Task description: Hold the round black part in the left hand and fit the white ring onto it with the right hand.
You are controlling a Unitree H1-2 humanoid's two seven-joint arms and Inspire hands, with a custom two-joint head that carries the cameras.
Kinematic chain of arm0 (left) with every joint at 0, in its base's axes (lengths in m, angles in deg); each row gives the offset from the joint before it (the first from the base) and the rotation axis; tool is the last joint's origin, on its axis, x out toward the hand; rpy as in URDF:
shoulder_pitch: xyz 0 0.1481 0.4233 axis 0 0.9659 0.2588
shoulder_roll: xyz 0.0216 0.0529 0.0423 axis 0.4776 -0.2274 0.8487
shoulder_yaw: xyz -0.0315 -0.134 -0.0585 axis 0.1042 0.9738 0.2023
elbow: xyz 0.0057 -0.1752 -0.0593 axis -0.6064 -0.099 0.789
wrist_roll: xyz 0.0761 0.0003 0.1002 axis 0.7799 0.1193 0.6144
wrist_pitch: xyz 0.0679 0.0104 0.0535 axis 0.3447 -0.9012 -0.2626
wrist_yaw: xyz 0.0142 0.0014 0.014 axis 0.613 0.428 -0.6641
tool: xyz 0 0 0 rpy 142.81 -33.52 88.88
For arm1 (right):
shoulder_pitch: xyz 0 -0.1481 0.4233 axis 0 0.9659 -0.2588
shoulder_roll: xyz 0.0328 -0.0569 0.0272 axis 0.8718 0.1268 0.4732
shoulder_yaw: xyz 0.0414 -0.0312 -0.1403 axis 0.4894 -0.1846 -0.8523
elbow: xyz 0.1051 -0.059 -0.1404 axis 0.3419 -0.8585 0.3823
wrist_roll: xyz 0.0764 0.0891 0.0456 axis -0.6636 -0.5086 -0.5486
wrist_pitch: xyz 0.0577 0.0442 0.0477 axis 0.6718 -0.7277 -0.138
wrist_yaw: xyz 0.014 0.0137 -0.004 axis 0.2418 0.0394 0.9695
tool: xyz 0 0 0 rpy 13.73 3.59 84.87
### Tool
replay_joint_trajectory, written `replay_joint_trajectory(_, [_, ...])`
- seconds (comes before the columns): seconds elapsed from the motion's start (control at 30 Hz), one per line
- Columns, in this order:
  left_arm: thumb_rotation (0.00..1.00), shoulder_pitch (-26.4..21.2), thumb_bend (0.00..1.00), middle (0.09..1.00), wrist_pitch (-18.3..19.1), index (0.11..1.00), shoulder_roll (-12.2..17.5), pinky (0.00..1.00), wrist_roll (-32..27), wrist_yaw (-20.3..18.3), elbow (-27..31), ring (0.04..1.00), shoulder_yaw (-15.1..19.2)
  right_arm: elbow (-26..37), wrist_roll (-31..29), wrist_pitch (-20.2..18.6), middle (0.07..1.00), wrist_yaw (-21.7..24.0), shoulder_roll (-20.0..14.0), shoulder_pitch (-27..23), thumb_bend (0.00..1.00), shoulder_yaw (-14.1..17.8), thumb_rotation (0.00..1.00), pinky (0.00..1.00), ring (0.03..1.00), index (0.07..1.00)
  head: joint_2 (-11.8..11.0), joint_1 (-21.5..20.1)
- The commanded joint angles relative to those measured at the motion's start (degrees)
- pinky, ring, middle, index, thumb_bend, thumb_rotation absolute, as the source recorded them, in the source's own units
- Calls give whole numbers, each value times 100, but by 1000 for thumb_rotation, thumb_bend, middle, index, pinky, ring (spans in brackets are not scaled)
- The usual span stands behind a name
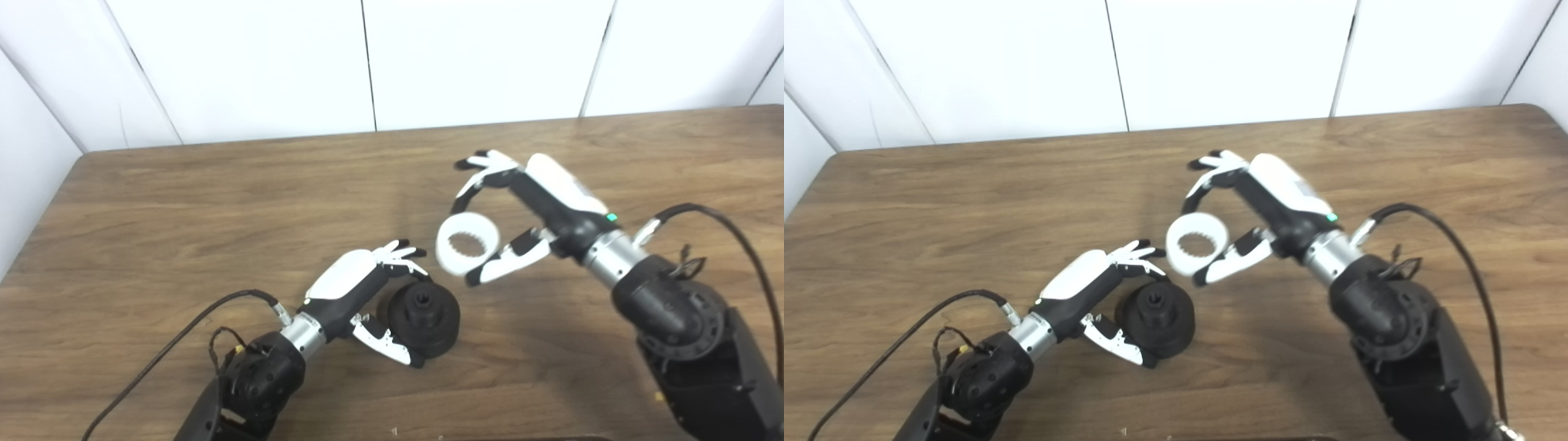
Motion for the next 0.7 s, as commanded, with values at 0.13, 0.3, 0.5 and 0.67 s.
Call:
replay_joint_trajectory(0.13, [252, -148, 883, 929, -46, 625, 24, 982, 93, 45, -3, 1000, 4, 353, 67, -67, 894, 153, 157, -77, 525, -146, 145, 967, 983, 489, 27, -12])
replay_joint_trajectory(0.3, [258, -161, 883, 929, -57, 627, 17, 975, 116, 58, -23, 1000, -7, 364, 84, -53, 896, 243, 216, -25, 525, -250, 147, 1000, 996, 489, 33, -4])
replay_joint_trajectory(0.5, [256, -177, 879, 929, -66, 632, 0, 967, 104, 58, -9, 1000, -9, 270, 159, 67, 893, 298, 216, 22, 525, -360, 149, 1000, 1000, 490, 59, 5])
replay_joint_trajectory(0.67, [259, -188, 881, 928, -47, 626, -3, 967, 120, 54, 11, 1000, -4, 205, 194, 117, 893, 322, 197, 35, 525, -447, 149, 1000, 1000, 490, 75, 11])
